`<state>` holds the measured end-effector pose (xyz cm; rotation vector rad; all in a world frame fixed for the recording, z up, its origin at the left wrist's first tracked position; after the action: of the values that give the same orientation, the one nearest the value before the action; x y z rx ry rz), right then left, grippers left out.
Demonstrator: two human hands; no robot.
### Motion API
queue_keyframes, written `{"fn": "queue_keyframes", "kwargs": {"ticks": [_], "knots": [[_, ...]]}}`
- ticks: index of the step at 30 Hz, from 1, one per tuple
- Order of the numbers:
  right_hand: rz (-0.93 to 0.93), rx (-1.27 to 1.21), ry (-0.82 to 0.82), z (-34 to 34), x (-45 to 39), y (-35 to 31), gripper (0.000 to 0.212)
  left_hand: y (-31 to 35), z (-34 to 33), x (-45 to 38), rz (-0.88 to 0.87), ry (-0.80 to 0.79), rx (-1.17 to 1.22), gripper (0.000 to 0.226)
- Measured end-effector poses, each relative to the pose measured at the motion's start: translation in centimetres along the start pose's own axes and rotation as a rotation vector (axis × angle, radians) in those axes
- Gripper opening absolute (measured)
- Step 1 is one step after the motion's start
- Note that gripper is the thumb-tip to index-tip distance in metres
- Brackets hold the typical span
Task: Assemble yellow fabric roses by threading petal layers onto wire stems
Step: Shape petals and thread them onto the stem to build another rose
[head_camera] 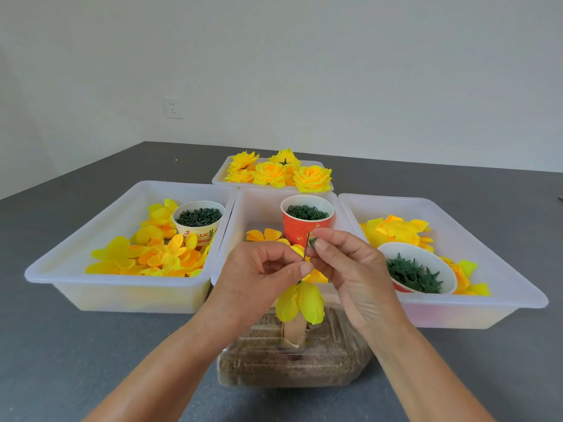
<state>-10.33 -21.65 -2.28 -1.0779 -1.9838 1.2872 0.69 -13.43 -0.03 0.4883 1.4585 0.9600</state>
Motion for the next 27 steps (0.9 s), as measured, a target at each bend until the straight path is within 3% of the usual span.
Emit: {"fn": "queue_keyframes", "kwargs": {"ticks": [4,12,17,27], "knots": [[0.011,-0.029,-0.012,0.2,-0.4,1.2,0.019,-0.1,0.1,0.0,0.000,0.006,-0.008,0.023],[0.058,0.003,-0.044,0.2,-0.9,1.3,0.020,-0.4,0.2,0.2,0.022,-0.002,-0.020,0.017],[0.029,0.017,-0.059,0.2,-1.1,1.3,0.015,-0.2,0.1,0.0,0.020,0.000,-0.044,0.006],[-0.051,-0.001,-0.092,0.3,-1.7,1.5,0.017,0.1,0.3,0.1,0.008,-0.008,-0.074,0.008]]}}
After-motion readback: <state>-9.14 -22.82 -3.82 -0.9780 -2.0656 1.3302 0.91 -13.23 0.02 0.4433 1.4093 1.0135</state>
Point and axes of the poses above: each hand's wrist, its own x-axis away from the middle knuckle, its own z-axis out of the back of the hand, y = z × x, the point moved 7 cm from there along -x, towards the middle knuckle, and after that the axes turned 15 degrees about -z, right-handed, at the moved point
